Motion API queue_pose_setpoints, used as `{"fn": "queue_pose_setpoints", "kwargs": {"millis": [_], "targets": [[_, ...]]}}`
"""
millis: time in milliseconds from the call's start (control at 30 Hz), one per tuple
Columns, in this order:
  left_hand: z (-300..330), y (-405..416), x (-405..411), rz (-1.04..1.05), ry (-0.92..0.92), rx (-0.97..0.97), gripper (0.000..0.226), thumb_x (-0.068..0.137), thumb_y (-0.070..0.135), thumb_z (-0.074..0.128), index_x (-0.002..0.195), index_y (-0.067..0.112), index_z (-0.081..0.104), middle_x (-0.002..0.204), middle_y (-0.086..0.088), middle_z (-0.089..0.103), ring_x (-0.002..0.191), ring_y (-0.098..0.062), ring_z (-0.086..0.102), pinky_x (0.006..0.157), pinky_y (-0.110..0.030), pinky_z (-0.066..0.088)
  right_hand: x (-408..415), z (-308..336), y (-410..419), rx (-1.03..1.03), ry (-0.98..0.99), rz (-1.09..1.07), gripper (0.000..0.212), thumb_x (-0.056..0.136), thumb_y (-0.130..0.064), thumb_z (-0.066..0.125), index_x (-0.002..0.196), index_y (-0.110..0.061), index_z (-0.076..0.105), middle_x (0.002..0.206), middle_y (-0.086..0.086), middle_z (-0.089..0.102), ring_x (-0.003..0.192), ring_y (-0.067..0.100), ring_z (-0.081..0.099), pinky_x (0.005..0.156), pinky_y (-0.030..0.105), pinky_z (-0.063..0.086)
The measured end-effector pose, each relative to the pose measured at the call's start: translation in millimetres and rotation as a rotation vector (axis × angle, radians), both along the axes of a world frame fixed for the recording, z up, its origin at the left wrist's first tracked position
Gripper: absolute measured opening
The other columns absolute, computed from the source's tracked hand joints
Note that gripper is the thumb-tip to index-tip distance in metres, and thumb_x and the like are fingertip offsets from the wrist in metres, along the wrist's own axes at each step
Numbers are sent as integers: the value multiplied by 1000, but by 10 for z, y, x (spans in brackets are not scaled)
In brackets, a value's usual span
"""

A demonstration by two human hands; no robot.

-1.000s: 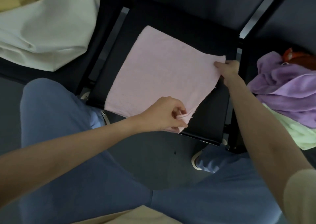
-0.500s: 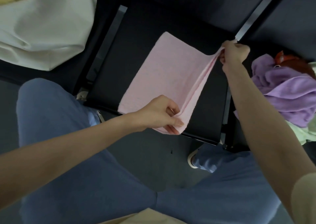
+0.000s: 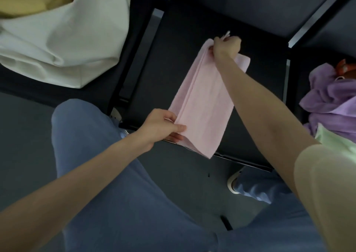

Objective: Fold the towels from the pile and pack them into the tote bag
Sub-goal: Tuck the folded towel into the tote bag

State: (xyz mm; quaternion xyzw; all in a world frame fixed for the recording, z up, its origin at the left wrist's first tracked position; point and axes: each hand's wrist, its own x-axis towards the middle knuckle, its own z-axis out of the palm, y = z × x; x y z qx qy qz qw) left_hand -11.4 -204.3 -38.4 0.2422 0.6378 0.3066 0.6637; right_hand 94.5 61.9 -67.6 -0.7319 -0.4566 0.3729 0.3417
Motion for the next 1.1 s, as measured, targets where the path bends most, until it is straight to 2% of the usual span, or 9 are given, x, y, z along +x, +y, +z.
{"fn": "queue_pose_setpoints", "kwargs": {"millis": [133, 233, 333, 433, 533, 667, 800, 933, 1100], "targets": [[-222, -35, -85, -9, 141, -39, 7, 85, 0, 69, 84, 1, 62, 77, -14, 68, 58, -20, 69, 54, -28, 58, -107, -171, -53, -39, -26, 35, 21, 91, -20, 61, 107, -7, 58, 91, 2, 68, 73, 10, 67, 71, 23, 57], [-343, -84, -136, -154, 461, 23, 8, 85, 9, 65, 78, 8, 64, 71, -8, 71, 57, -18, 69, 55, -29, 56, -93, -176, -122, -46, -5, 82, 21, 92, -27, 61, 101, -8, 60, 78, 5, 72, 62, 10, 70, 68, 28, 60], [-362, -153, -152, -258, 818, 153, 8, 83, 18, 61, 82, 11, 66, 75, -1, 69, 68, -20, 66, 62, -35, 55, 30, -57, -402, 4, -30, 156, 14, 92, -26, 58, 100, -14, 55, 93, 5, 69, 74, 11, 69, 78, 28, 57], [-347, -178, -140, -247, 991, 238, 12, 87, 25, 60, 91, 13, 63, 86, 1, 66, 77, -18, 62, 60, -33, 51, 360, 3, -971, 115, -60, 253, 14, 90, -13, 57, 104, -10, 58, 93, 0, 63, 82, 12, 65, 74, 17, 53], [-346, -143, -119, -191, 984, 238, 27, 86, 38, 64, 98, 14, 62, 94, 0, 65, 82, -19, 61, 66, -35, 52, 774, -25, -1646, 148, -159, 226, 20, 86, -7, 59, 106, -6, 58, 90, -1, 59, 78, 5, 55, 66, 5, 42], [-372, -129, -42, -256, 1038, 213, 43, 84, 47, 67, 104, 11, 57, 100, -5, 60, 84, -23, 60, 65, -36, 49, 1169, -169, -2305, 2, -380, 170, 28, 85, -27, 68, 102, -7, 58, 99, 9, 60, 97, 23, 51, 67, 11, 24], [-350, -115, 37, -338, 1093, 192, 41, 88, 43, 64, 100, 5, 57, 105, -14, 56, 89, -30, 58, 70, -41, 49, 1218, -173, -2630, -213, -457, 237, 47, 86, -46, 64, 110, -6, 57, 110, 11, 54, 108, 28, 44, 83, 31, 36], [-320, -100, 117, -357, 1049, 115, 33, 92, 35, 59, 93, 2, 60, 110, -19, 52, 102, -35, 50, 80, -41, 45, 1124, -234, -2728, -288, -423, 294, 34, 87, -44, 62, 96, -11, 61, 109, 11, 57, 107, 27, 43, 80, 30, 32], [-239, -143, 202, -269, 842, 132, 18, 91, 26, 58, 82, 12, 52, 92, -8, 58, 86, -25, 55, 64, -31, 40, 1206, -29, -2713, -243, -66, 208, 15, 88, -18, 61, 84, -8, 51, 80, 1, 54, 80, 19, 52, 60, 24, 41]]}}
